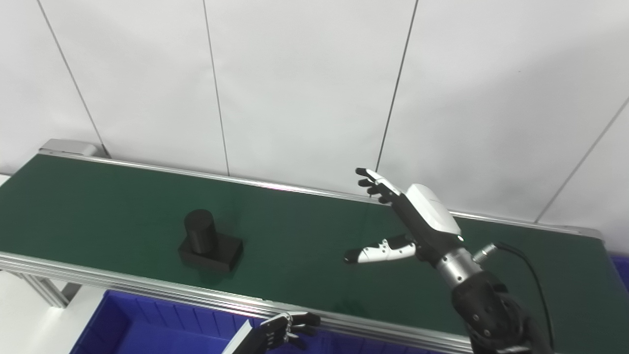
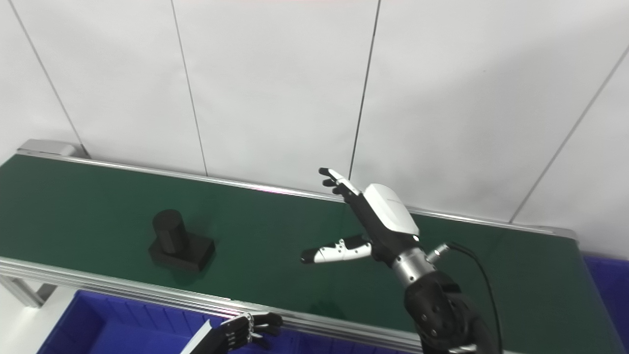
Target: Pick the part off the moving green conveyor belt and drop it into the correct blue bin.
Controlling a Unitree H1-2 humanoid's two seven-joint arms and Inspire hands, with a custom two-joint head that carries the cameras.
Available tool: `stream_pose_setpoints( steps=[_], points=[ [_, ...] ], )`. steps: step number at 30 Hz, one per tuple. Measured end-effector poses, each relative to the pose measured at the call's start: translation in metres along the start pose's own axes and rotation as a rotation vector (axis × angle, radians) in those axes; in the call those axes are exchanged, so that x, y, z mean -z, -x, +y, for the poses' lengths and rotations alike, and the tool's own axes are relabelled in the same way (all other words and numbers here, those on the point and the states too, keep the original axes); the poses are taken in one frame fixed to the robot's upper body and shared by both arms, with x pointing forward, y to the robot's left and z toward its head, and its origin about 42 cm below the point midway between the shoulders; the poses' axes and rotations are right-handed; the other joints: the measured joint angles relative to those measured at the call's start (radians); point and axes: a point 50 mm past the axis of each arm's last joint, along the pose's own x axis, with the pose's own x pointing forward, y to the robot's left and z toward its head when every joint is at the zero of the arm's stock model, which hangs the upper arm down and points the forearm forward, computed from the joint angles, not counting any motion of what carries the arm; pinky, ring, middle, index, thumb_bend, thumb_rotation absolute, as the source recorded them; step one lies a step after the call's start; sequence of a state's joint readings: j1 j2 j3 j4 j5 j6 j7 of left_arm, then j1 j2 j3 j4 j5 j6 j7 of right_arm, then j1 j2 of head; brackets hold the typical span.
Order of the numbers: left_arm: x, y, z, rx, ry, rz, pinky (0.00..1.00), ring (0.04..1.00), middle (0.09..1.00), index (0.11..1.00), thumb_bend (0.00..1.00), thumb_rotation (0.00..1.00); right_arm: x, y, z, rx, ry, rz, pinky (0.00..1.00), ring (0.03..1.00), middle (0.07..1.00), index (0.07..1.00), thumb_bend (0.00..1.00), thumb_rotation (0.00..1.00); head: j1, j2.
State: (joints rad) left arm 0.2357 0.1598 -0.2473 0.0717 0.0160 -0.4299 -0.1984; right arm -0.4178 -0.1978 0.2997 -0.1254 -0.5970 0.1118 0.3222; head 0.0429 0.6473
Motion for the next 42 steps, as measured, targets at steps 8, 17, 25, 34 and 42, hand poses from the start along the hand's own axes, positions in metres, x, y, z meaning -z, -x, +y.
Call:
stream_pose_setpoints(
  steps=[8,17,25,34,42],
  points=[
    [-0.016,0.019,0.008,-0.011,-0.057,-0.022,0.65,0.750,0.803,0.787,0.98,0.28,-0.001,-0.003,-0.001,-0.026,-0.004,0.017,0.72,0.815,0.857,0.946,0.94,0.55,0.008,0.031],
    [-0.014,0.027,0.004,-0.010,-0.114,0.005,0.65,0.739,0.797,0.784,0.98,0.30,-0.004,-0.013,-0.001,-0.063,-0.002,0.006,0.71,0.814,0.864,0.945,0.94,0.55,0.006,0.055],
    [-0.014,0.020,0.002,-0.021,-0.141,-0.005,0.64,0.717,0.773,0.768,0.98,0.33,-0.001,-0.027,0.008,-0.109,-0.011,0.028,0.71,0.813,0.862,0.942,0.95,0.56,0.012,0.060],
    [-0.014,0.017,-0.007,-0.027,-0.180,-0.013,0.65,0.721,0.767,0.763,0.98,0.36,-0.006,-0.046,0.020,-0.156,-0.014,0.026,0.70,0.809,0.864,0.935,0.95,0.56,0.022,0.057],
    [-0.014,0.015,-0.010,-0.039,-0.187,-0.020,0.65,0.717,0.764,0.758,0.98,0.38,-0.017,-0.066,0.033,-0.201,-0.014,0.014,0.68,0.791,0.858,0.930,0.97,0.56,0.035,0.057]
  ],
)
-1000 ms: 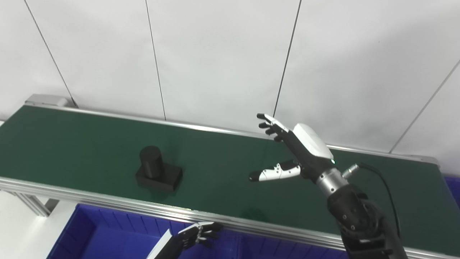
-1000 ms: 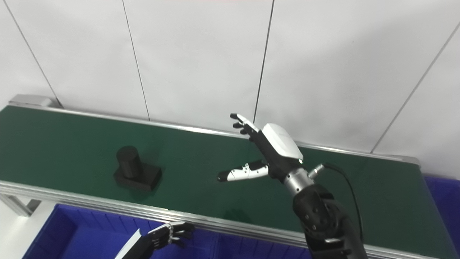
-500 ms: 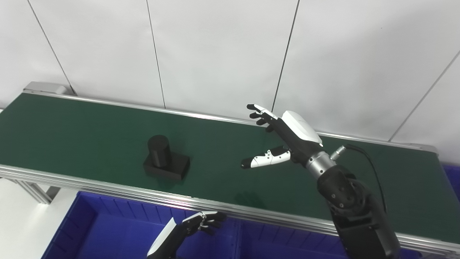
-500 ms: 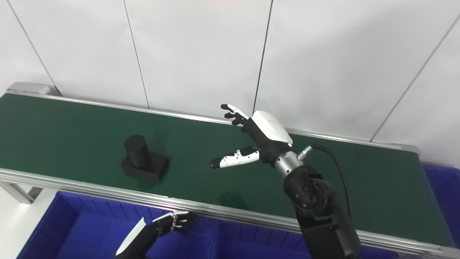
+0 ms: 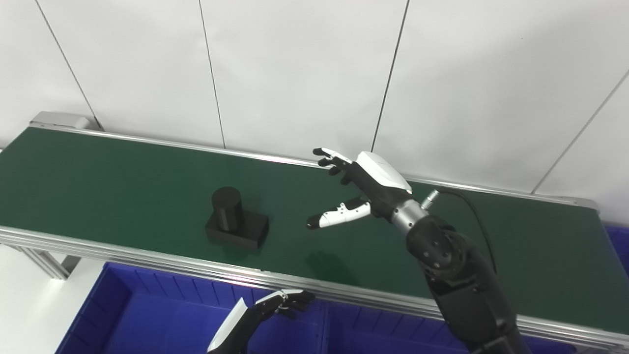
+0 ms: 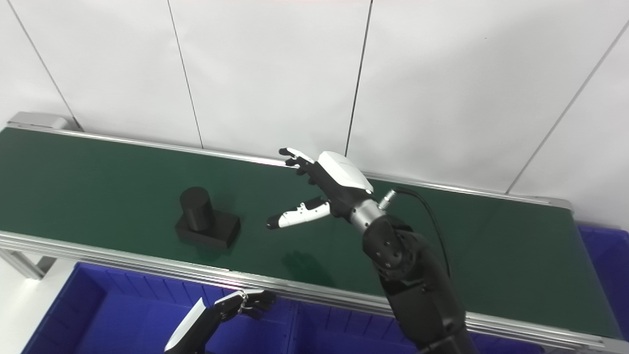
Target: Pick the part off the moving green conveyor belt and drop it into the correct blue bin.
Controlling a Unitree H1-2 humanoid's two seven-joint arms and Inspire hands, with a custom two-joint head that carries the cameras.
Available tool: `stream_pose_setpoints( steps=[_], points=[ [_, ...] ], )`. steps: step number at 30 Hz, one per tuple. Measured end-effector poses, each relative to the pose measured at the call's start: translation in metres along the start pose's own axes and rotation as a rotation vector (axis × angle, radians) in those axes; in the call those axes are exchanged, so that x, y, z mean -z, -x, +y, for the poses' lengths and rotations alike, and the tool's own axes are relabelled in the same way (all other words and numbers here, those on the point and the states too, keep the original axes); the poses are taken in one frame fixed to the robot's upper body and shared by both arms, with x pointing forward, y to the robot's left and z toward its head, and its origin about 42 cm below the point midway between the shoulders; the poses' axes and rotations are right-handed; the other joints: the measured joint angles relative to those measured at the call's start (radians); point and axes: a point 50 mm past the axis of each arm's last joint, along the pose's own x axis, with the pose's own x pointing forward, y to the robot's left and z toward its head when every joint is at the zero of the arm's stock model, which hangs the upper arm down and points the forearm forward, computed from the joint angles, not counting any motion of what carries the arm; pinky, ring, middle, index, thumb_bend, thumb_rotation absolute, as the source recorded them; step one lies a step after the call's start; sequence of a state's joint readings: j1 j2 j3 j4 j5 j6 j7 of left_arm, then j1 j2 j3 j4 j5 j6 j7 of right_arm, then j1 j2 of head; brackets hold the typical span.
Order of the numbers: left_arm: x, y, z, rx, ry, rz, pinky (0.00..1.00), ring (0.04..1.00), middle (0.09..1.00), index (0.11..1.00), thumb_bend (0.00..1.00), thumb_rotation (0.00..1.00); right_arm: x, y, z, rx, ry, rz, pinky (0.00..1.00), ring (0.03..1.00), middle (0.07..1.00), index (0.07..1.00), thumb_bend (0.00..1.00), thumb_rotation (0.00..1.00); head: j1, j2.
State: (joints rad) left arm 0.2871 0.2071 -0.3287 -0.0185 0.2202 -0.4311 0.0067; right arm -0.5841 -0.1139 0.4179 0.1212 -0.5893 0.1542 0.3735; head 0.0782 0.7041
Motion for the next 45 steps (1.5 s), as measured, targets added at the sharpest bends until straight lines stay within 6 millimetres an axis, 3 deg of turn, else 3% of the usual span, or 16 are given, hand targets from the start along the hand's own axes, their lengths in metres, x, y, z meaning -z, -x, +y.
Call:
stream_pose_setpoints(
  steps=[18,45],
  points=[
    [-0.005,0.018,-0.004,-0.004,-0.057,0.006,0.64,0.709,0.754,0.754,0.97,0.39,-0.014,-0.023,0.023,-0.077,0.038,-0.009,0.72,0.825,0.880,0.934,0.99,0.58,0.018,-0.014],
    [-0.006,0.014,-0.016,-0.036,0.006,-0.007,0.59,0.678,0.730,0.734,0.97,0.36,-0.021,-0.065,0.074,-0.211,0.126,0.056,0.81,0.867,0.899,0.950,0.97,0.56,0.057,-0.014]
  ],
)
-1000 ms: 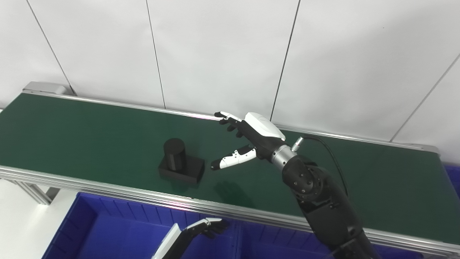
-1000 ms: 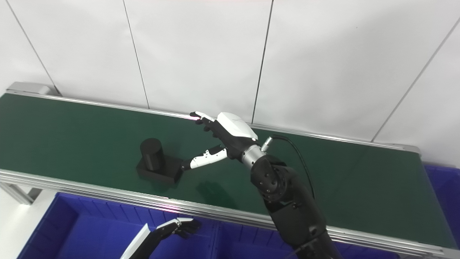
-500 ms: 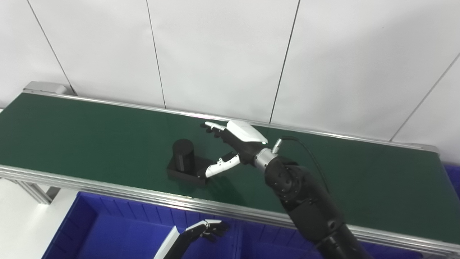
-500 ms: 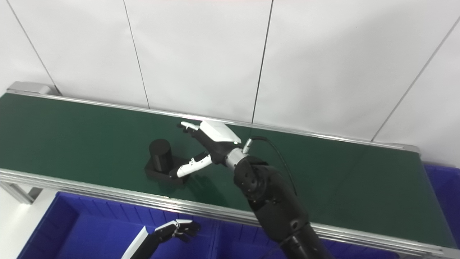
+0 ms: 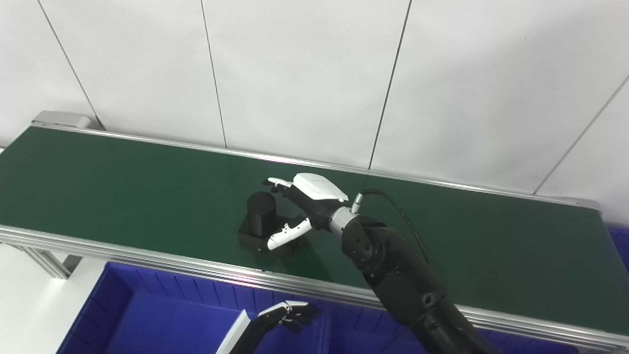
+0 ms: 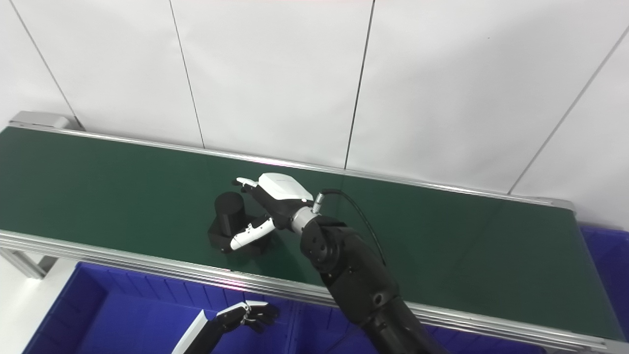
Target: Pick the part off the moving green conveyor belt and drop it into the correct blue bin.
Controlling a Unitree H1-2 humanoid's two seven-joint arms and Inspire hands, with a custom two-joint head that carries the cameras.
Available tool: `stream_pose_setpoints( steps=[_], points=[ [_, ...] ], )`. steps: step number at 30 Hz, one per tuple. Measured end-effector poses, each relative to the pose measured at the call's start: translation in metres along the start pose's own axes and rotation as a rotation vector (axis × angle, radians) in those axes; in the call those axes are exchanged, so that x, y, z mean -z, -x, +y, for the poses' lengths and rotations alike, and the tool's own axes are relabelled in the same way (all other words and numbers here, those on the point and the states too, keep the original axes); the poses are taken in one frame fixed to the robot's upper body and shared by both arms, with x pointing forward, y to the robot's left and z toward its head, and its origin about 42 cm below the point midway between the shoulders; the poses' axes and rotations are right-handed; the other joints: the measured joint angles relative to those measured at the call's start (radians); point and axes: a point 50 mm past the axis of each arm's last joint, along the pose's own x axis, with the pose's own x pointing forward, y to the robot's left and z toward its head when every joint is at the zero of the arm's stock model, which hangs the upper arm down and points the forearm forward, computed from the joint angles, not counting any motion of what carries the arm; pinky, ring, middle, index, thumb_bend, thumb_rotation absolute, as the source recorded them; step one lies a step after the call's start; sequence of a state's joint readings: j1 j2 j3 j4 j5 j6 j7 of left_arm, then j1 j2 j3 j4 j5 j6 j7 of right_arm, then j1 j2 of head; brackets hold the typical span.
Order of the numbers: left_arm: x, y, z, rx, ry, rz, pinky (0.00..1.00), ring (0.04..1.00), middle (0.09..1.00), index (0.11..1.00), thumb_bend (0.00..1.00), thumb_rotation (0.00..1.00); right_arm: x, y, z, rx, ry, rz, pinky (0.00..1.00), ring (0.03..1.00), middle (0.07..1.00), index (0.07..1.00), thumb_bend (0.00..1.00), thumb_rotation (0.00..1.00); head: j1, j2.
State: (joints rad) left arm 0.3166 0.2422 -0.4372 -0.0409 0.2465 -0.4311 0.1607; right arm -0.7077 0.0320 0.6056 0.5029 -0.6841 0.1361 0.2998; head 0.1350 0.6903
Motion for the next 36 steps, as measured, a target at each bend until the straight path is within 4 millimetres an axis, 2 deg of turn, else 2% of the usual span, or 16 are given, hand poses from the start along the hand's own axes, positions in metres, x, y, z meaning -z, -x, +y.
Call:
stream_pose_setpoints(
  steps=[8,13,14,15,17,18,20,22,23,24,25,29,35,36],
  points=[
    [0.000,0.002,-0.002,-0.007,0.002,-0.001,0.59,0.678,0.728,0.729,0.97,0.35,0.011,-0.015,0.012,-0.010,0.002,0.062,0.78,0.862,0.897,0.941,0.98,0.51,0.012,0.006],
    [-0.001,0.002,-0.002,-0.011,0.003,-0.001,0.59,0.677,0.726,0.729,0.97,0.35,0.014,-0.022,0.021,-0.027,-0.009,0.092,0.69,0.828,0.885,0.932,0.93,0.35,0.014,0.011],
    [-0.001,0.003,-0.003,-0.011,0.003,-0.001,0.60,0.677,0.726,0.727,0.97,0.35,0.015,-0.022,0.021,-0.027,-0.010,0.093,0.64,0.801,0.880,0.917,0.90,0.27,0.015,0.012],
    [-0.001,0.003,-0.003,-0.011,0.003,0.000,0.60,0.677,0.726,0.727,0.97,0.35,0.015,-0.023,0.022,-0.022,-0.012,0.098,0.64,0.799,0.879,0.916,0.89,0.26,0.015,0.012],
    [-0.001,0.003,-0.003,-0.011,0.003,-0.001,0.60,0.678,0.727,0.726,0.97,0.35,0.017,-0.024,0.024,-0.011,-0.013,0.107,0.60,0.760,0.883,0.901,0.87,0.20,0.014,0.015],
    [-0.001,0.003,-0.003,-0.011,0.003,-0.002,0.60,0.677,0.726,0.726,0.97,0.36,0.017,-0.024,0.024,-0.007,-0.011,0.109,0.46,0.620,0.879,0.861,0.83,0.08,0.014,0.018],
    [-0.001,0.003,-0.003,-0.012,0.003,-0.002,0.59,0.676,0.725,0.726,0.97,0.36,0.017,-0.024,0.024,0.004,-0.005,0.110,0.39,0.550,0.856,0.821,0.80,0.02,0.014,0.018],
    [-0.001,0.003,-0.003,-0.012,0.003,-0.002,0.59,0.676,0.728,0.728,0.97,0.37,0.016,-0.024,0.026,0.010,0.018,0.105,0.41,0.489,0.722,0.693,0.60,0.00,0.017,0.021],
    [-0.001,0.003,-0.003,-0.013,0.003,-0.003,0.59,0.676,0.728,0.728,0.97,0.37,0.016,-0.024,0.030,0.018,0.037,0.093,0.41,0.480,0.708,0.680,0.57,0.00,0.017,0.021],
    [-0.002,0.003,-0.002,-0.013,0.004,-0.003,0.59,0.676,0.728,0.728,0.96,0.37,0.017,-0.024,0.035,0.025,0.048,0.082,0.40,0.448,0.611,0.576,0.53,0.00,0.017,0.021],
    [-0.002,0.003,-0.002,-0.014,0.004,-0.004,0.60,0.676,0.729,0.730,0.96,0.37,0.018,-0.023,0.037,0.031,0.055,0.079,0.37,0.447,0.571,0.529,0.52,0.00,0.015,0.021],
    [-0.002,0.002,-0.002,-0.015,0.006,-0.004,0.60,0.680,0.730,0.730,0.96,0.37,0.017,-0.024,0.043,0.067,0.091,0.042,0.28,0.449,0.509,0.479,0.52,0.00,0.014,0.023],
    [-0.002,0.002,-0.001,-0.024,0.016,-0.002,0.60,0.680,0.729,0.729,0.96,0.36,0.018,-0.020,0.052,0.149,0.100,0.032,0.25,0.447,0.471,0.498,0.52,0.00,0.009,0.022],
    [-0.002,0.002,0.000,-0.024,0.016,-0.003,0.60,0.681,0.730,0.729,0.96,0.36,0.019,-0.019,0.053,0.165,0.097,0.031,0.26,0.448,0.491,0.485,0.52,0.00,0.011,0.020]
  ],
)
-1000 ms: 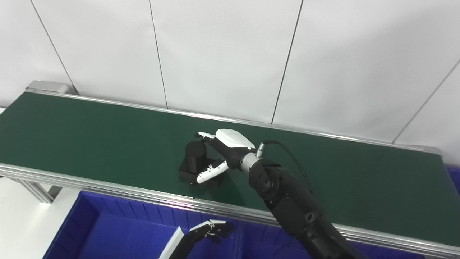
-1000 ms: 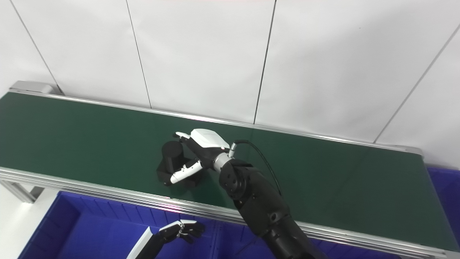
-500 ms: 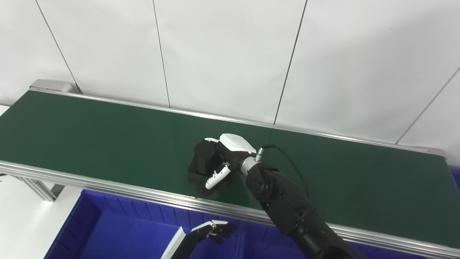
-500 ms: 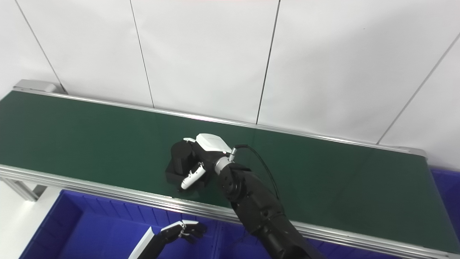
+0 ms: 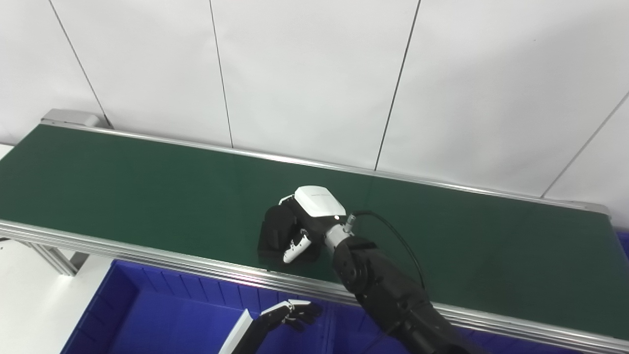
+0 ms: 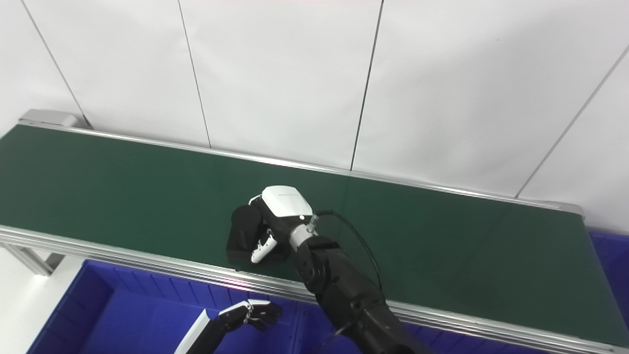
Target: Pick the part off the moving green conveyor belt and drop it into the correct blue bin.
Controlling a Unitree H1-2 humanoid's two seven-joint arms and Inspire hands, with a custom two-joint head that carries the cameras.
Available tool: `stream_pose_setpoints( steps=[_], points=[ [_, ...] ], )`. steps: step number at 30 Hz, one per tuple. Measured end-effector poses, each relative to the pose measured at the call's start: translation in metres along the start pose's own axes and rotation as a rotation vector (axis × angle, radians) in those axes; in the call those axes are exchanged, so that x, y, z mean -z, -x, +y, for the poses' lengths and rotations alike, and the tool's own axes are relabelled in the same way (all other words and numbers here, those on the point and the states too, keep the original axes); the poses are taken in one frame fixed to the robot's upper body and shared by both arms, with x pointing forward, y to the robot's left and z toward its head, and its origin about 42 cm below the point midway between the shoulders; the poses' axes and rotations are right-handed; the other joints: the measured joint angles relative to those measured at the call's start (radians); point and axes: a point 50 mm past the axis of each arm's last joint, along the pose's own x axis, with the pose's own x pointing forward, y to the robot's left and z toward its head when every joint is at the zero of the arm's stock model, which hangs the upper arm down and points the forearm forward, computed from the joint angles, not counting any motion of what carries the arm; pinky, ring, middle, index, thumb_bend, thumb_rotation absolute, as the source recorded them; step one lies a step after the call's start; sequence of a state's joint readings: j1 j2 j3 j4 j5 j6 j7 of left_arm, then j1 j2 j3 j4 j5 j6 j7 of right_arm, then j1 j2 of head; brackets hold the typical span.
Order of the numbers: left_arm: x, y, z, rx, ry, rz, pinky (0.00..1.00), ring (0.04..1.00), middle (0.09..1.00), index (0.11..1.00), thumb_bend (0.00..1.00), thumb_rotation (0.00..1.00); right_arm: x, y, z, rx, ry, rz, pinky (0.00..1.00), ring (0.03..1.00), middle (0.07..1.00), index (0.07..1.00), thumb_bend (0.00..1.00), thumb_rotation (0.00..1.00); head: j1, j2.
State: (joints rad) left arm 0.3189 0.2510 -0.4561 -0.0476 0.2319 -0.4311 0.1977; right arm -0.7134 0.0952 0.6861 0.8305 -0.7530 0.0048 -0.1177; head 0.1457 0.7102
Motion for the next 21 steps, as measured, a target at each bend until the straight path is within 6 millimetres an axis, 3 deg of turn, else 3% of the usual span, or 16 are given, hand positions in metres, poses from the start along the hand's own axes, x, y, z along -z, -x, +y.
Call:
stream_pose_setpoints(
  steps=[11,21],
  points=[
    [0.001,-0.001,0.002,-0.008,0.014,0.004,0.59,0.671,0.730,0.734,0.95,0.35,0.009,0.016,0.004,0.154,-0.066,0.031,0.27,0.400,0.504,0.528,0.52,0.00,-0.012,-0.006],
    [0.003,0.000,0.011,-0.010,0.012,0.010,0.59,0.672,0.738,0.738,0.94,0.32,0.017,0.039,-0.026,0.321,-0.205,0.026,0.22,0.379,0.479,0.536,0.51,0.00,-0.031,-0.006]
  ],
)
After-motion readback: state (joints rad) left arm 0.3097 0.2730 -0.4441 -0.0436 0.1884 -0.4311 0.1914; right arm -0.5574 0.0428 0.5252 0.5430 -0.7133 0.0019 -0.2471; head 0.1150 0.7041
